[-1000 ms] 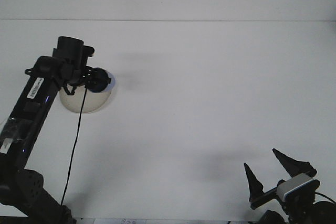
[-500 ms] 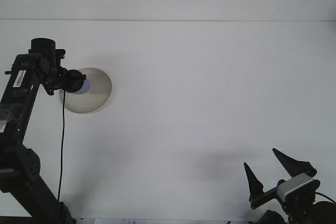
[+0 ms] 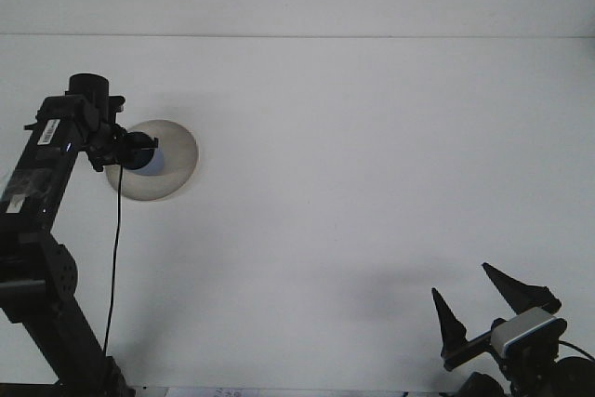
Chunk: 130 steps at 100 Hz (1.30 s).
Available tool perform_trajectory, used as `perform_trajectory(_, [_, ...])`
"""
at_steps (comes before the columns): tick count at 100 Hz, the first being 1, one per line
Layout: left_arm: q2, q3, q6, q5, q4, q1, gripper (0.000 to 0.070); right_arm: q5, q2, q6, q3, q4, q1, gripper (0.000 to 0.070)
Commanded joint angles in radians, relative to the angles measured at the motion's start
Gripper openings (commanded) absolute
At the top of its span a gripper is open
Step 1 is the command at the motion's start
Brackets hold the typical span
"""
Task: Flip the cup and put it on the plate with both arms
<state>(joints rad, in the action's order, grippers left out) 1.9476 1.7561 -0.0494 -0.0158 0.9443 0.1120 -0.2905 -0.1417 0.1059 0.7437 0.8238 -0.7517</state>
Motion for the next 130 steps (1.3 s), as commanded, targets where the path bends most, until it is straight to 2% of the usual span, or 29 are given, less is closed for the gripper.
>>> perform_trajectory(1, [0.027,0.023,0.016,0.002,-0.003,-0.005,0.0007,-0.003,-0.002,-0.001,0.006,-0.012,-0.008,0.0615])
perform_trajectory(14, [0.03,0.023,0.016,0.002,-0.004,-0.012,0.0007,-0.003,-0.002,-0.001,0.006,-0.013,-0.008,0.0615])
perform_trajectory(24, [0.03,0.023,0.017,0.002,-0.013,-0.013,0.0044,-0.006,-0.002,-0.002,0.006,-0.015,-0.008,0.0615])
perform_trajectory(33, [0.029,0.024,0.035,0.002,-0.027,-0.013,0.0284,-0.006,-0.002,-0.002,0.006,-0.016,-0.008,0.0615])
perform_trajectory(34, [0.029,0.024,0.038,0.002,-0.029,-0.013,0.0333,-0.006,-0.002,-0.002,0.006,-0.016,-0.008,0.0615])
perform_trajectory(38, [0.029,0.028,0.042,0.001,-0.028,-0.013,0.0452,-0.006,-0.002,-0.002,0.006,-0.015,-0.008,0.0615])
perform_trajectory(43, [0.029,0.034,0.043,0.001,-0.028,-0.013,0.0546,-0.006,-0.002,-0.002,0.006,-0.015,-0.008,0.0615])
perform_trajectory(45, [0.029,0.036,0.043,0.001,-0.029,-0.013,0.056,-0.006,-0.002,-0.002,0.006,-0.015,-0.008,0.0615])
perform_trajectory(57, [0.027,0.069,0.056,-0.004,-0.02,-0.013,0.0562,-0.006,-0.002,-0.002,0.006,-0.015,-0.008,0.0615])
perform_trajectory(76, [0.018,0.182,0.066,-0.058,0.048,-0.013,0.0561,-0.006,-0.002,-0.002,0.005,-0.014,-0.008,0.0615])
perform_trajectory(90, [-0.02,0.251,0.081,-0.06,0.088,-0.013,0.0561,-0.006,-0.002,-0.002,0.003,-0.016,-0.008,0.0614])
perform_trajectory(106, [-0.169,0.255,0.094,-0.064,0.087,-0.013,0.0561,-0.006,-0.002,-0.002,0.001,-0.016,-0.008,0.0615])
perform_trajectory(122, [-0.376,0.244,0.115,-0.14,0.072,-0.014,0.0561,-0.026,-0.002,-0.01,0.001,-0.016,-0.008,0.0615])
perform_trajectory(130, [-0.484,0.22,0.124,-0.151,0.048,-0.031,0.056,-0.035,-0.002,-0.027,0.001,-0.018,-0.008,0.0616])
